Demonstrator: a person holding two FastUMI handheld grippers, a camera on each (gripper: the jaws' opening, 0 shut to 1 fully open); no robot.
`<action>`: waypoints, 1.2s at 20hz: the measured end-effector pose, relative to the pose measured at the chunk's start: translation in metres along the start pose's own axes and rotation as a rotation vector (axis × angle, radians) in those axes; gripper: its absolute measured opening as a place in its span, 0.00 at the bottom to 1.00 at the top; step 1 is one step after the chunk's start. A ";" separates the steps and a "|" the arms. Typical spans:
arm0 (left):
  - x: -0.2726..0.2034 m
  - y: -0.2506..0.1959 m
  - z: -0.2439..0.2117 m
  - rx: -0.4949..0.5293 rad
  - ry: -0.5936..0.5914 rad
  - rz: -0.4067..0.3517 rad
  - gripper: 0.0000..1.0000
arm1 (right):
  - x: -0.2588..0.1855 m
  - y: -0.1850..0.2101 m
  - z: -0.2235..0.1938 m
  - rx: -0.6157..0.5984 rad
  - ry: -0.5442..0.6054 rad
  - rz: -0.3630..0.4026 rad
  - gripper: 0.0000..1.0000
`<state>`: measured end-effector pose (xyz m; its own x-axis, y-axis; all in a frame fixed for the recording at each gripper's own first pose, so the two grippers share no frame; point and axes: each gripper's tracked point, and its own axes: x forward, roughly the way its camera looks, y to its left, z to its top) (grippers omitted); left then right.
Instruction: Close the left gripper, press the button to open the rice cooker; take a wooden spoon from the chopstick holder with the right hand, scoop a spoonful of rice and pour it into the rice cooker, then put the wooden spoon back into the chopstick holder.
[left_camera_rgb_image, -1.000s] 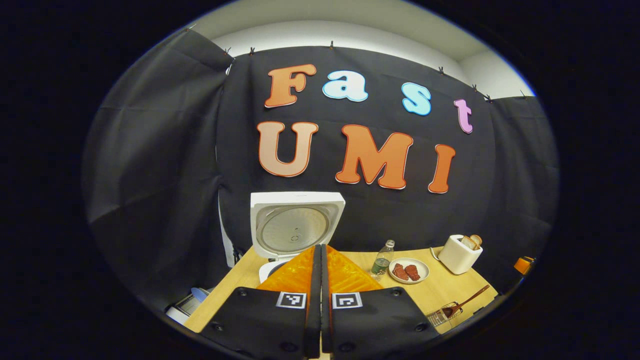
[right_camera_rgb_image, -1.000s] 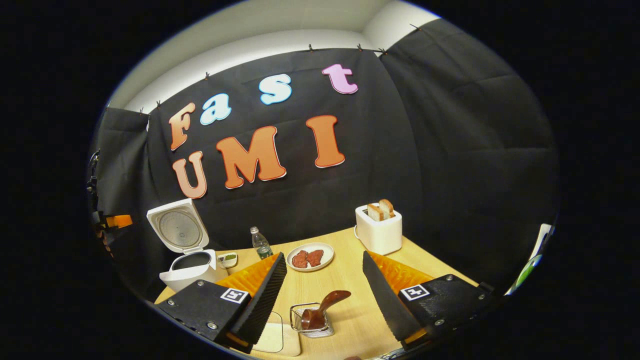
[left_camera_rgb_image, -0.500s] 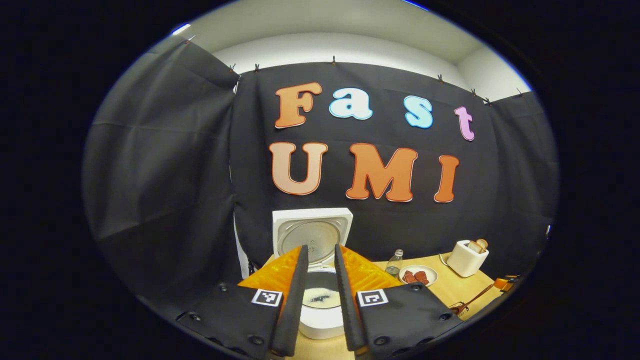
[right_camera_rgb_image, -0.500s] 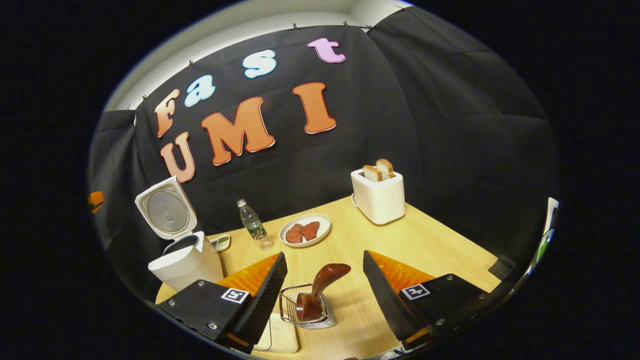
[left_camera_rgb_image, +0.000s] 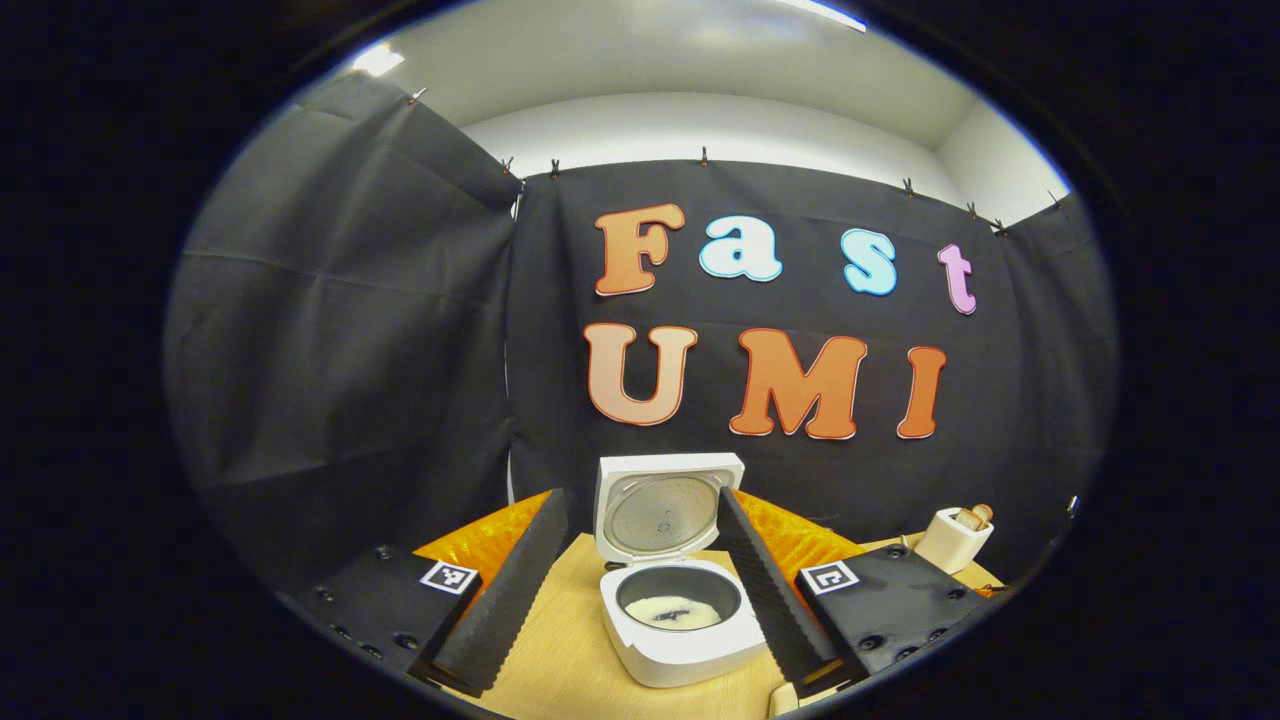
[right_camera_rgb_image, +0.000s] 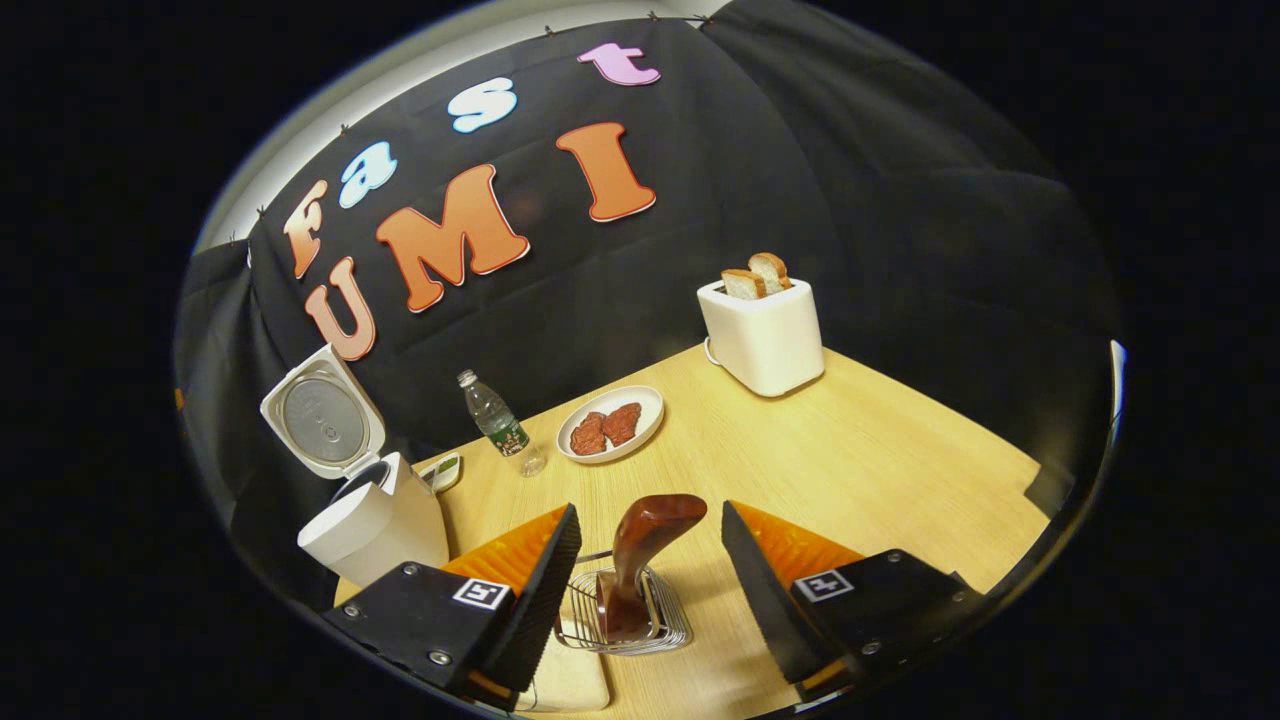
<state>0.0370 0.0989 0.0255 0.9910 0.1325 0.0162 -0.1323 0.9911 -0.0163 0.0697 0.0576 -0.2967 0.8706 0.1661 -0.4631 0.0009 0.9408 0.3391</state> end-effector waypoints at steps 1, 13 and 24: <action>-0.001 0.003 -0.001 0.011 0.006 0.013 0.93 | 0.002 0.001 -0.001 0.035 0.004 0.012 0.78; -0.018 0.025 -0.018 -0.035 0.063 0.051 1.00 | 0.006 0.012 -0.004 0.218 0.047 0.017 0.13; -0.027 0.010 0.000 -0.020 0.038 -0.006 1.00 | -0.070 0.098 0.073 -0.113 -0.148 0.066 0.09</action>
<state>0.0094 0.1051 0.0245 0.9918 0.1256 -0.0217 -0.1263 0.9913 -0.0364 0.0452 0.1165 -0.1712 0.9297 0.1914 -0.3146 -0.1067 0.9577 0.2672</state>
